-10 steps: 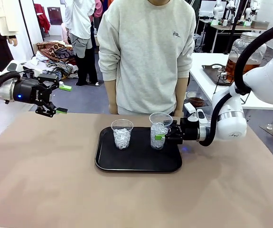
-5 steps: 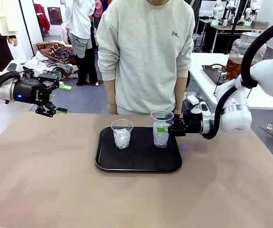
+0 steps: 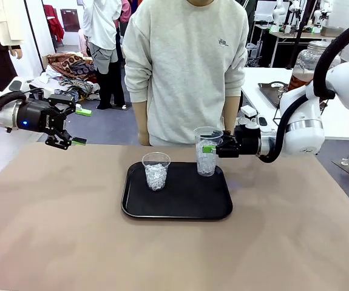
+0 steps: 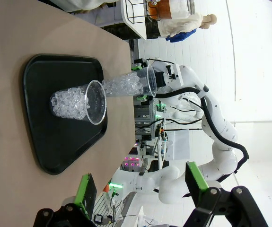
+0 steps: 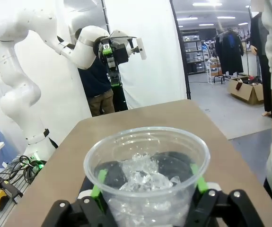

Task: Pour the drink into the iced cup.
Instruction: Pick up the iced cup indicated by the human and present it to them.

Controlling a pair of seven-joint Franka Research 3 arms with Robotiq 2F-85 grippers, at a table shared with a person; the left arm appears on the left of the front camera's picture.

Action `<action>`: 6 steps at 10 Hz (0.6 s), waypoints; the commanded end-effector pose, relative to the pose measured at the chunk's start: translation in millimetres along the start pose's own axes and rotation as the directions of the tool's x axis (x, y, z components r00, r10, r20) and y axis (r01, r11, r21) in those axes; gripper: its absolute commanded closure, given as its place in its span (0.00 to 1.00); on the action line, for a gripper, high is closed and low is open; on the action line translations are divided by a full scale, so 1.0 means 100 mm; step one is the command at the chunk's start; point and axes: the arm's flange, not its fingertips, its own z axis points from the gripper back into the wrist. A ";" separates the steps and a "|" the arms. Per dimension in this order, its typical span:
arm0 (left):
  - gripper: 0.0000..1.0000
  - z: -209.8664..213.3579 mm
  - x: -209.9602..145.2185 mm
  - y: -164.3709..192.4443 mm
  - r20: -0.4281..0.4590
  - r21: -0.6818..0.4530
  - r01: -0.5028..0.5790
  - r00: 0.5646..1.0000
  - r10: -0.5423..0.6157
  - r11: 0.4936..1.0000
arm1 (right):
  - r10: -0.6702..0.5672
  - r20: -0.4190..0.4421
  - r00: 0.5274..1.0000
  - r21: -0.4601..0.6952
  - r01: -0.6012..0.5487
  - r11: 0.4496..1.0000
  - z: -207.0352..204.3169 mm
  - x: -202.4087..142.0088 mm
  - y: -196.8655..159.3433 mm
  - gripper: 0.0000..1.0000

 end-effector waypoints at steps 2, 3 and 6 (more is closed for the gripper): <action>0.00 -0.01 0.00 -0.01 0.010 -0.012 -0.004 1.000 0.004 1.000 | 0.055 -0.008 0.998 0.046 -0.054 0.997 -0.03 0.31 -0.05 0.14; 0.00 -0.01 0.00 -0.01 0.010 -0.012 -0.004 1.000 0.004 1.000 | 0.092 0.001 0.996 0.056 -0.092 0.994 -0.03 0.39 -0.06 0.14; 0.00 -0.01 0.00 -0.01 0.010 -0.012 -0.004 1.000 0.004 1.000 | 0.144 0.016 0.989 0.058 -0.144 0.988 -0.03 0.64 -0.17 0.14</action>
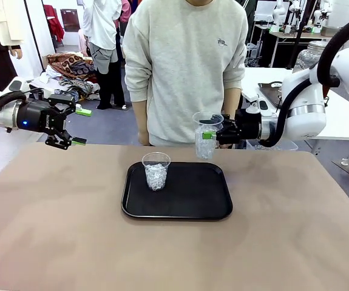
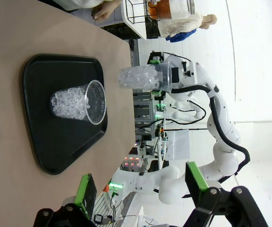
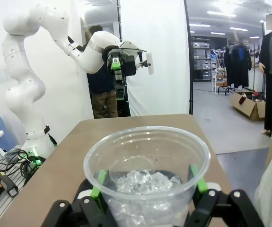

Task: Pour the drink into the iced cup.
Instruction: Pick up the iced cup indicated by the human and present it to them.

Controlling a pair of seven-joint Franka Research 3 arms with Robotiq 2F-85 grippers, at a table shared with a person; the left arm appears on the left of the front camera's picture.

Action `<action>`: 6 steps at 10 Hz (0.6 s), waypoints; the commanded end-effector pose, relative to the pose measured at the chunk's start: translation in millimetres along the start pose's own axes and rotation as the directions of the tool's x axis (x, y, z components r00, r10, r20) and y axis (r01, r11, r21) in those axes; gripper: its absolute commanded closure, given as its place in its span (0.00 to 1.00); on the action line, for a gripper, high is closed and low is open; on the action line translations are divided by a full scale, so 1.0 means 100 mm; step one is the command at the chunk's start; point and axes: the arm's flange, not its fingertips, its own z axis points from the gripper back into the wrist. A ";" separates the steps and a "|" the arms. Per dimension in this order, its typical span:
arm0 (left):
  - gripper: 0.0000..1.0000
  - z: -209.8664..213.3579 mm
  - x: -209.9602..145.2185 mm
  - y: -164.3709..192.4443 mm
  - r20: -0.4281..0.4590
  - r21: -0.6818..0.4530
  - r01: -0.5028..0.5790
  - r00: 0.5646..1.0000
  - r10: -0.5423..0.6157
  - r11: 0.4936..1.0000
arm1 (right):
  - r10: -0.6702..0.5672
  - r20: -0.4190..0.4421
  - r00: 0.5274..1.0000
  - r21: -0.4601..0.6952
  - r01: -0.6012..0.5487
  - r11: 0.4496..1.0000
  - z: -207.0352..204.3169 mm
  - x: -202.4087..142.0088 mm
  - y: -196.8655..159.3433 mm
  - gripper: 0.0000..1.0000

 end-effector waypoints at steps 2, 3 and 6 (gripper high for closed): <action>0.00 -0.01 0.00 -0.01 0.009 -0.012 -0.004 1.000 0.004 1.000 | 0.032 0.033 0.999 0.015 -0.033 0.999 0.01 0.25 -0.15 0.14; 0.00 -0.01 0.00 -0.01 0.009 -0.012 -0.004 1.000 0.004 1.000 | 0.031 0.048 0.998 0.017 -0.032 0.999 0.02 0.30 -0.18 0.14; 0.00 -0.01 0.00 -0.01 0.009 -0.012 -0.004 1.000 0.004 1.000 | 0.050 0.019 0.999 0.006 -0.050 0.999 0.03 0.25 -0.14 0.14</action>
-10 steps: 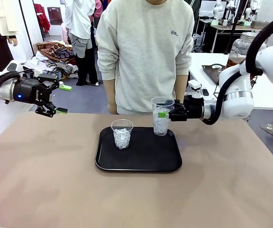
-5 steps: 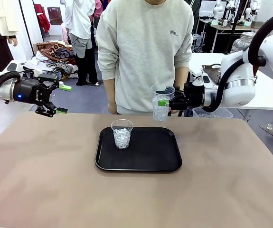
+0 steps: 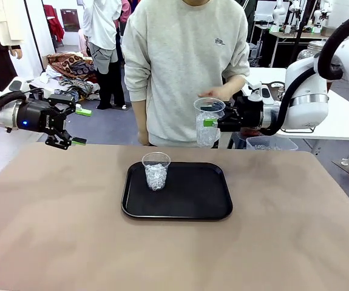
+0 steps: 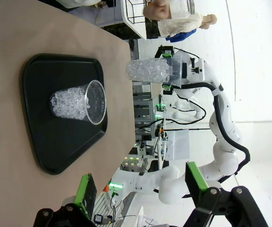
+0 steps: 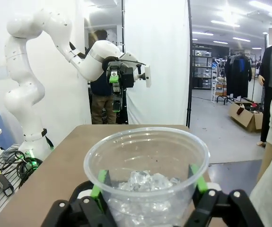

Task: Pour the drink into the iced cup.
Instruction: Open the gripper to release the iced cup you were holding.

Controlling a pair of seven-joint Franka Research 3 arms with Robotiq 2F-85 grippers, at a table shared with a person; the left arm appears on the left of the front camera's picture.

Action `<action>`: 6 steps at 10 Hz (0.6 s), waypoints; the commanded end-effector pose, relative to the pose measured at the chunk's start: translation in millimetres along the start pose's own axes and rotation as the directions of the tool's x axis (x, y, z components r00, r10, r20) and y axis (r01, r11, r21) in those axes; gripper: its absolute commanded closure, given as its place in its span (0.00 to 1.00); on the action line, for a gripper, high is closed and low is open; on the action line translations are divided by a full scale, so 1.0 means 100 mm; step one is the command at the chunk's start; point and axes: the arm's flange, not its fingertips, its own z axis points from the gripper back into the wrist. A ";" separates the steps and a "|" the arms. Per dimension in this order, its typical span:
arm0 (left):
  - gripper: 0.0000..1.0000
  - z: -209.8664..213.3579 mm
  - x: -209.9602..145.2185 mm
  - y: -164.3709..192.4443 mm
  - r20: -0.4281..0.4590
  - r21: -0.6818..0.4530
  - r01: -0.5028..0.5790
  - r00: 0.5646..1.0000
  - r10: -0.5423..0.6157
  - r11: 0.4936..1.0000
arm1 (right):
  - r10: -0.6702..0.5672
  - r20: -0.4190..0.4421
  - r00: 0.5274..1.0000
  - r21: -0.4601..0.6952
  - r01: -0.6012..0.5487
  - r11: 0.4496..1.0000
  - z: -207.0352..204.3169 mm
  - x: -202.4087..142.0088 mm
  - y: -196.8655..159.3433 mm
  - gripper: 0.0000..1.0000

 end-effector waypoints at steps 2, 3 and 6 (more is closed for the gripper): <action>0.00 -0.01 0.00 -0.01 0.010 -0.012 -0.003 1.000 0.004 1.000 | 0.002 -0.002 1.000 -0.001 -0.002 1.000 -0.01 0.01 0.00 0.14; 0.00 -0.01 0.00 -0.01 0.010 -0.012 -0.003 1.000 0.004 1.000 | 0.002 -0.002 1.000 -0.001 -0.002 1.000 -0.01 0.01 0.00 0.14; 0.00 -0.01 0.00 -0.01 0.010 -0.012 -0.003 1.000 0.004 1.000 | 0.002 -0.002 1.000 -0.001 -0.002 1.000 -0.01 0.01 0.00 0.14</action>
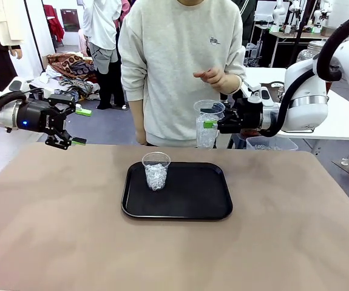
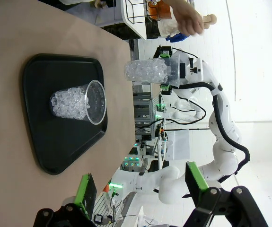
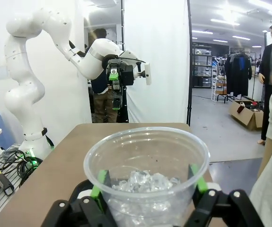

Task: Pour the drink into the iced cup.
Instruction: Open the gripper to release the iced cup you were holding.

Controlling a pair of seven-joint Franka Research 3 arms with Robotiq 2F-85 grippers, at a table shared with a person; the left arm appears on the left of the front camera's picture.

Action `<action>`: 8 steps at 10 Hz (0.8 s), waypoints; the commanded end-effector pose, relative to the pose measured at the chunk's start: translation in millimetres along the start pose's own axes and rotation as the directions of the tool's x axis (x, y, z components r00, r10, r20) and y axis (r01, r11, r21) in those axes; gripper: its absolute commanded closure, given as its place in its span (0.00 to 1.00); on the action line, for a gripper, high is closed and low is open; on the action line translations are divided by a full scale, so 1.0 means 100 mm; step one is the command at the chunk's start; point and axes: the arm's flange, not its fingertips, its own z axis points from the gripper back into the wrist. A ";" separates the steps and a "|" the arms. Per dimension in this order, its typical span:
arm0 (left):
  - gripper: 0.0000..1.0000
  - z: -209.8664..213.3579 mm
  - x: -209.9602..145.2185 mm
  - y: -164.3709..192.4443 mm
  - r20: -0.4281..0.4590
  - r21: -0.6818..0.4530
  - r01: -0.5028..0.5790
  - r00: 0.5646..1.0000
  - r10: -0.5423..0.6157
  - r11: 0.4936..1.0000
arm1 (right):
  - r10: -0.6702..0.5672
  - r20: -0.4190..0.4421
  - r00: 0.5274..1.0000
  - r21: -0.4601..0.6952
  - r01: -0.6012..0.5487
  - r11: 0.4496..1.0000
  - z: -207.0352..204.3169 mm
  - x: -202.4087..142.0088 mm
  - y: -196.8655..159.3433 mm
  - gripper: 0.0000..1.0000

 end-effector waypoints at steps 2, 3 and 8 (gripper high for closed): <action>0.00 -0.01 0.00 -0.01 0.010 -0.012 -0.003 1.000 0.004 1.000 | 0.009 0.001 1.000 -0.001 -0.009 1.000 -0.02 0.05 0.00 0.14; 0.00 -0.01 0.00 -0.01 0.010 -0.012 -0.003 1.000 0.004 1.000 | 0.009 0.001 1.000 -0.001 -0.009 1.000 -0.02 0.05 0.00 0.14; 0.00 -0.01 0.00 -0.01 0.010 -0.012 -0.003 1.000 0.004 1.000 | 0.009 0.001 1.000 -0.001 -0.009 1.000 -0.02 0.05 0.00 0.14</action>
